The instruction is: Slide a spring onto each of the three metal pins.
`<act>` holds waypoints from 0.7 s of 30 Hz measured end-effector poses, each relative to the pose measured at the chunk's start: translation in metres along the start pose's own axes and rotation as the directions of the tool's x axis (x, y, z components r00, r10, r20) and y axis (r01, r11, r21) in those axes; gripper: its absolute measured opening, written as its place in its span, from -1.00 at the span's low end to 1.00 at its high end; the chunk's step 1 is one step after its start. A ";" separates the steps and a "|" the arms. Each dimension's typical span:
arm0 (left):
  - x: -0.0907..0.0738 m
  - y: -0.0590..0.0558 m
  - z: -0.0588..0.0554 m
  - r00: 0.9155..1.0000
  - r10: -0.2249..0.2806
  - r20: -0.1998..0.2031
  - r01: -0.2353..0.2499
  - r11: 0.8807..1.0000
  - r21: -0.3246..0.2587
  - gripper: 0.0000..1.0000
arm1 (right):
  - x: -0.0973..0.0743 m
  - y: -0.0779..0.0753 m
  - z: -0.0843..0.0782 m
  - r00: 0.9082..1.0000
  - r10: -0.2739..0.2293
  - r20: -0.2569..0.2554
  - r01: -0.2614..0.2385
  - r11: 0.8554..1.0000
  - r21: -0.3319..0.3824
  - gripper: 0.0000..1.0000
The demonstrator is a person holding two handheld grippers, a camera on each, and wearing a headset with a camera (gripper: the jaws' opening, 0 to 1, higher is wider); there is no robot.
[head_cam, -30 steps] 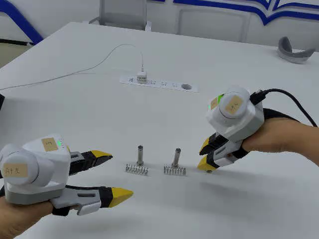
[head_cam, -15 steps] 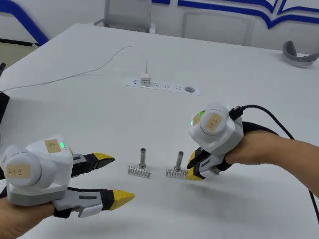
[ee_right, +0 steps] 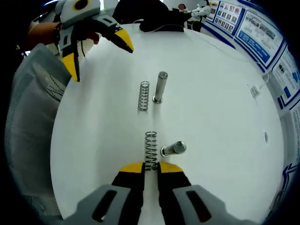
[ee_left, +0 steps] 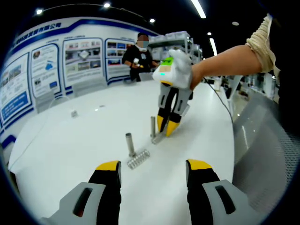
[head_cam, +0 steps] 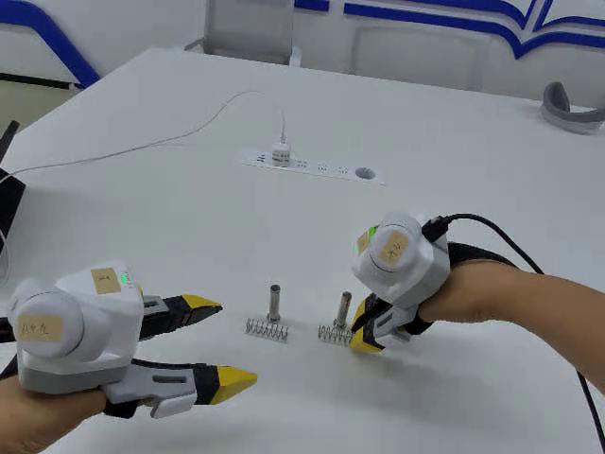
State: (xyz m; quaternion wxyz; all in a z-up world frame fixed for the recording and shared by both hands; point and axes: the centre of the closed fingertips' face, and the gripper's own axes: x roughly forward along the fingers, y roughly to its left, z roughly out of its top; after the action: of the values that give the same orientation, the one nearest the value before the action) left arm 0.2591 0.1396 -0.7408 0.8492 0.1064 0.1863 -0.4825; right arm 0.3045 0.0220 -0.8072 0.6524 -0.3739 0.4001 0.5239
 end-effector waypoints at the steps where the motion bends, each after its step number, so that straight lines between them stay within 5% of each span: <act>1: 0.000 0.000 0.000 1.000 0.000 0.000 0.000 1.000 0.000 0.12 | 0.000 0.000 0.000 1.000 0.001 -0.001 -0.001 1.000 0.000 -0.76; 21: 0.006 -0.012 -0.004 0.999 -0.040 -0.010 0.040 0.999 0.008 0.03 | -0.010 0.014 0.004 0.999 0.029 0.016 -0.030 0.999 0.024 -0.77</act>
State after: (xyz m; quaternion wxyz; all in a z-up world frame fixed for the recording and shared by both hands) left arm 0.2509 0.1300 -0.7472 0.8379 0.1088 0.1907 -0.4998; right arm 0.2895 0.0245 -0.7969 0.6522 -0.3558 0.4070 0.5314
